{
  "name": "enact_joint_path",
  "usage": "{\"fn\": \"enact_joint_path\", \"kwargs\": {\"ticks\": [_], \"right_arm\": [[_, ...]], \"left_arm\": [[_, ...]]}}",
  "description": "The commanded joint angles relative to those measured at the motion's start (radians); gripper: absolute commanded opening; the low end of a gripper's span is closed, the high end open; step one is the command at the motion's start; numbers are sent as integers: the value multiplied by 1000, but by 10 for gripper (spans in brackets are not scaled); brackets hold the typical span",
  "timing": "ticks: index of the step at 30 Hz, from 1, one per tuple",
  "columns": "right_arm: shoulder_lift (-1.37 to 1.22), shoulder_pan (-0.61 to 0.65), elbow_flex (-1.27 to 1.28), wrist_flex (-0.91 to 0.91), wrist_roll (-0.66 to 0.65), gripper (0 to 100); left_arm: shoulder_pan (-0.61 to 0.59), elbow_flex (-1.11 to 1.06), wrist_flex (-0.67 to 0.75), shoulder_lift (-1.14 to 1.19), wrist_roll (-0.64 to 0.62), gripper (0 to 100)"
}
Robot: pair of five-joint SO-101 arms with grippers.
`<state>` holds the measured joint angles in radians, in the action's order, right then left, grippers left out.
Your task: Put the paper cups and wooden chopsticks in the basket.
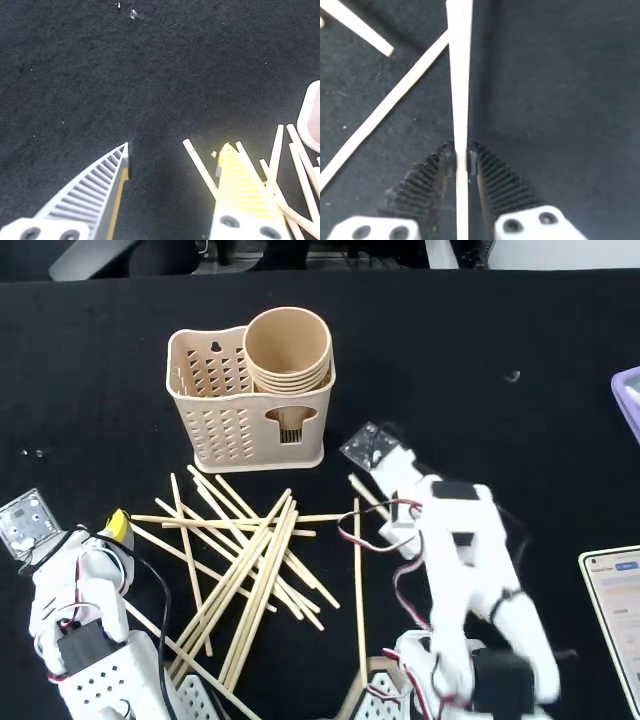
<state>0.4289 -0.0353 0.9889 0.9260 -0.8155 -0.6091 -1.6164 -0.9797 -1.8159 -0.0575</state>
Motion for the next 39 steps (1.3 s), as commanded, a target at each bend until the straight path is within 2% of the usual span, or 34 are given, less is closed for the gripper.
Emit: {"fn": "enact_joint_path", "kwargs": {"ticks": [1, 8, 13, 17, 21, 26, 30, 39], "right_arm": [[211, -14, -38, 74, -6, 10], [639, -14, -191, 292, 14, 10], [874, 12, -415, 324, 249, 10], [892, 209, -450, 150, 516, 10], [816, 404, -421, -94, 644, 10], [654, 601, -438, -353, 669, 10], [521, 701, -503, -520, 664, 10], [127, 697, -690, -775, 663, 11]], "left_arm": [[-2, 12, 0, -6, 0, 284], [4, 10, -2, -6, 0, 284], [5, 10, -3, -6, 0, 284], [7, 10, -2, -6, 0, 284], [7, 10, -5, -6, 0, 284], [7, 10, -5, -6, 0, 284], [2, 10, -5, -6, -3, 284], [4, 10, -5, -6, -3, 284]]}}
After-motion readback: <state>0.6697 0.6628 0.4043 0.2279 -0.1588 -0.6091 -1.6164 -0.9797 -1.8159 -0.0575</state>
